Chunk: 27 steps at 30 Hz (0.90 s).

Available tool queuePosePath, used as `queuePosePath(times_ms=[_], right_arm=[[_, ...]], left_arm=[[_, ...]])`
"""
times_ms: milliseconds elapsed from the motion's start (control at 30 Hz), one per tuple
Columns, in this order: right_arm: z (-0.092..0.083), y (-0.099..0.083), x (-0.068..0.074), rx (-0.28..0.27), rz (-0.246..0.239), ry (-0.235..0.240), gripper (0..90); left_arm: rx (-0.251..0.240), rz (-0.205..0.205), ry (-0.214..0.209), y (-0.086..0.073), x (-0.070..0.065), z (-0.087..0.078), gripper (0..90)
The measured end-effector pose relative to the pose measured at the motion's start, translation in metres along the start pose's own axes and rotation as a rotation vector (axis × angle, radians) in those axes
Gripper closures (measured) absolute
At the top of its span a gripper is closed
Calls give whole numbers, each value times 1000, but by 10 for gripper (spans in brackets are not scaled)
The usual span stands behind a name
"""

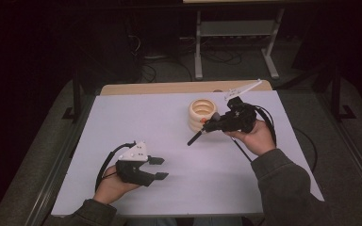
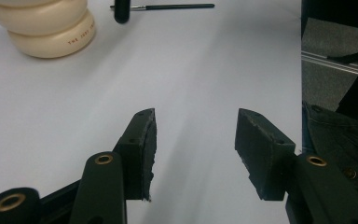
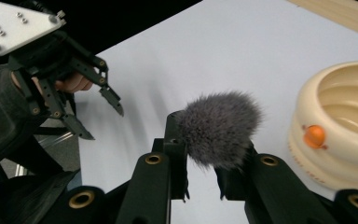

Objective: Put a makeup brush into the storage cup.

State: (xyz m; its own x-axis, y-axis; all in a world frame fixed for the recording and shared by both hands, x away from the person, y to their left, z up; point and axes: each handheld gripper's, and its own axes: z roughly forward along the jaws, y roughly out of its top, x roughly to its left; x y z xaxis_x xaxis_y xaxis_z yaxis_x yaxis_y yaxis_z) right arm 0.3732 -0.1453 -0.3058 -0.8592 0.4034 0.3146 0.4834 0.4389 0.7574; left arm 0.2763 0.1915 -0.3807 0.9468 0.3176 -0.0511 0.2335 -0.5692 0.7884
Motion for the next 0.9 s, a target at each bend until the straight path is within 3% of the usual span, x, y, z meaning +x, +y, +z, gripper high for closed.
queuePosePath(times_ms=[467, 900], right_arm=[[-9, 42, -19, 20, -10, -99, 755], [-16, 65, -39, 18, 33, -157, 754]], left_arm=[[-2, 3, 7, -2, 3, -3, 476], [-4, -5, 15, -4, 7, -7, 464]])
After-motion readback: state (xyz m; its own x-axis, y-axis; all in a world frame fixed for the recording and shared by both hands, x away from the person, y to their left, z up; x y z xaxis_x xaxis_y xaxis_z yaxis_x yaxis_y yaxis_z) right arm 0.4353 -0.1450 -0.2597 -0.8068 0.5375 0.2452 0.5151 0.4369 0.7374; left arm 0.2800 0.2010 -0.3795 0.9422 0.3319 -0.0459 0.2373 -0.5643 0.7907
